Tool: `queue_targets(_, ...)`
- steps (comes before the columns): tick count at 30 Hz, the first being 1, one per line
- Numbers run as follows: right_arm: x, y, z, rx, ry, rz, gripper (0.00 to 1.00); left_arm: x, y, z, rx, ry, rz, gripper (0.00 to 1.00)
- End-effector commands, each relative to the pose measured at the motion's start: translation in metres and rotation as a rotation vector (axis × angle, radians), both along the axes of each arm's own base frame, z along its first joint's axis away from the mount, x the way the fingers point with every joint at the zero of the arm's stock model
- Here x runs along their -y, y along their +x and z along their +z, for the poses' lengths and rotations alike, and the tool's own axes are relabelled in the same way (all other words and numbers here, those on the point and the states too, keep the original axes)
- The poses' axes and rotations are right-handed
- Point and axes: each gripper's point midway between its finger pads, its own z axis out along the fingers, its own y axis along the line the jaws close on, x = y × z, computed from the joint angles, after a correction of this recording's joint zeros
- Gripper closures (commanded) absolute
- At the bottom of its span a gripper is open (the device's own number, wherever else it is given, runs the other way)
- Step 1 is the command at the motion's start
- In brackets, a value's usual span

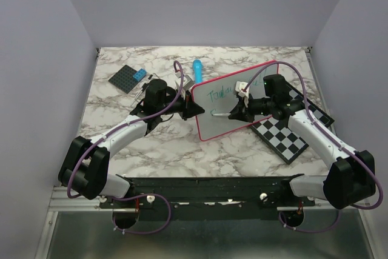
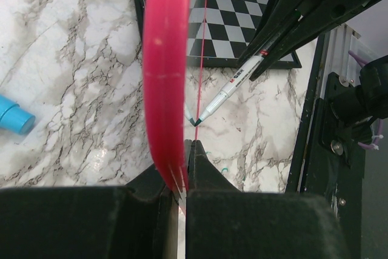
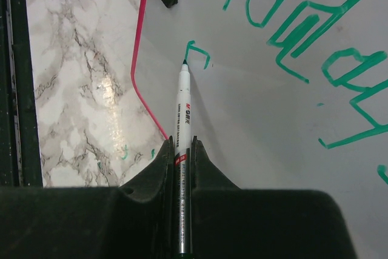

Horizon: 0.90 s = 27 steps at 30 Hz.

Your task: Write a sentence on the whiteboard

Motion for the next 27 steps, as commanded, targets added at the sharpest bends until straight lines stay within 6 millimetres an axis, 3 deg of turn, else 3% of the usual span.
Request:
queue_targets(1,0.01,0.003,-0.001,0.02,-0.026,-0.032,0.99,-0.012,-0.013,-0.049,-0.118,0.135,-0.003,1.0)
queue_targets(27,0.016,0.024,0.032,0.076,0.017,-0.083,1.0,-0.011,-0.014,-0.05,-0.119,0.136,-0.01,1.0)
